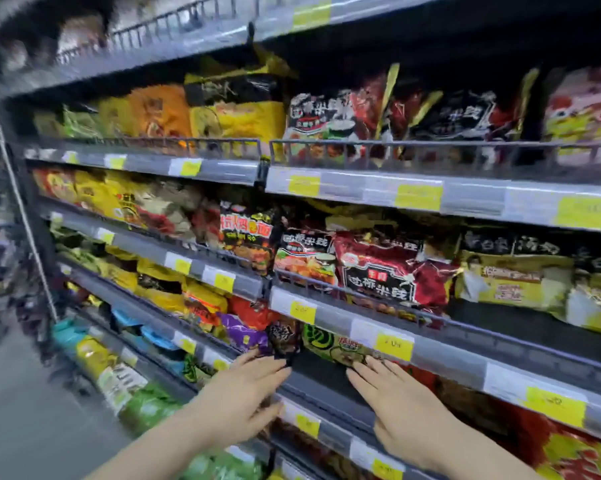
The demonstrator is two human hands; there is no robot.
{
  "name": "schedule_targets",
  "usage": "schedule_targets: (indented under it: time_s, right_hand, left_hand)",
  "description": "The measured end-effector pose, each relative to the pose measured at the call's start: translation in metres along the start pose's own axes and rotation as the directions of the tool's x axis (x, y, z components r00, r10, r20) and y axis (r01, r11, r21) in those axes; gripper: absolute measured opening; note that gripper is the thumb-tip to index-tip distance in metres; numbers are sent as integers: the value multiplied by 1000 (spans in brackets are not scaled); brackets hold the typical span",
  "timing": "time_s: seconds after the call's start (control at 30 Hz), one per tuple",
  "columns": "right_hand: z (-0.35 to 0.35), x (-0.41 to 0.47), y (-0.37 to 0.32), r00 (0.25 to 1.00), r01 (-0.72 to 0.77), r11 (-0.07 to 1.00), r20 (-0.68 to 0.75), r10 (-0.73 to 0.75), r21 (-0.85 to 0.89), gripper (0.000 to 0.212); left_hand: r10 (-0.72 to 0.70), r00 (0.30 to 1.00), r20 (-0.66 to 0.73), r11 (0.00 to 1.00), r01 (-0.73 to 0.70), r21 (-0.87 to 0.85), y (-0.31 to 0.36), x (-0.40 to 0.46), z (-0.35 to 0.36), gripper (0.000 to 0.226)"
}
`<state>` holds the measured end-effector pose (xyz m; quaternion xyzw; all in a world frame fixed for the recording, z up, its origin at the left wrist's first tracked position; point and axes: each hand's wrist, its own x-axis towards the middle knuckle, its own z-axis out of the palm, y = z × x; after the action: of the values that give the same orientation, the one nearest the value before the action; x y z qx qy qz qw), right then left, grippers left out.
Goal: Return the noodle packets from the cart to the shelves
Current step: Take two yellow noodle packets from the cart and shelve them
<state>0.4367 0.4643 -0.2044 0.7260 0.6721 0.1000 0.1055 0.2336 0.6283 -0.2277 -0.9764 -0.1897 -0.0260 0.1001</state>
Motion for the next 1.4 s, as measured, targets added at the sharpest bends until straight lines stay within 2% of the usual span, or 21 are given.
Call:
schedule_targets:
  time_s: [0.1,0.17,0.2,0.23,0.33,0.4,0.47,0.6,0.73,0.9,1.0,1.07,1.27,1.4]
  right_hand:
    - [-68,16,-30,999,39,998,-1,-39,52,73]
    - [-95,30,-51,983,164,983,67,-170,80,67]
    - [-109,37,-60,971,217,969,73,-226,121,65]
    - [-122,46,-70,969,231,959,50,-242,163,64]
    - [-161,71,-107,948,315,927,-30,-316,205,64]
    - [-184,85,-136,932,363,910,-65,-357,202,63]
    - [-206,94,-168,904,427,885,-111,-413,184,62]
    - [-245,106,-237,826,555,819,-214,-522,142,60]
    - [-276,114,-312,733,665,739,-279,-621,104,59]
    - [-308,119,-417,600,777,628,-355,-717,47,64]
    - [-324,118,-477,546,818,574,-364,-754,39,65]
    - [-332,119,-513,529,833,549,-373,-762,60,65]
    - [-346,125,-595,498,862,496,-362,-788,106,65]
    - [-359,139,-640,488,870,476,-353,-798,126,63]
  left_hand:
    - [-76,997,-15,997,76,-10,-38,-44,-47,76]
    - [-138,990,-42,990,137,-23,-58,-83,-79,69]
    - [-202,979,12,979,202,-40,-69,-102,-94,64]
    - [-266,963,43,963,268,-37,-79,-123,-106,62]
    - [-379,925,13,925,379,-9,-99,-182,-135,61]
    - [-454,891,-5,889,453,61,-106,-224,-153,50]
    - [-506,863,-12,859,505,82,-110,-267,-166,49]
    - [-664,747,-17,736,657,163,-115,-355,-188,51]
    - [-797,604,-16,590,783,198,-111,-444,-203,50]
    - [-880,476,-4,468,867,174,-111,-542,-220,61]
    - [-916,400,6,395,902,174,-118,-595,-228,73]
    - [-932,361,4,356,917,179,-125,-627,-232,72]
    - [-956,295,3,291,941,176,-147,-694,-230,57]
    - [-966,258,12,257,952,164,-173,-729,-220,55]
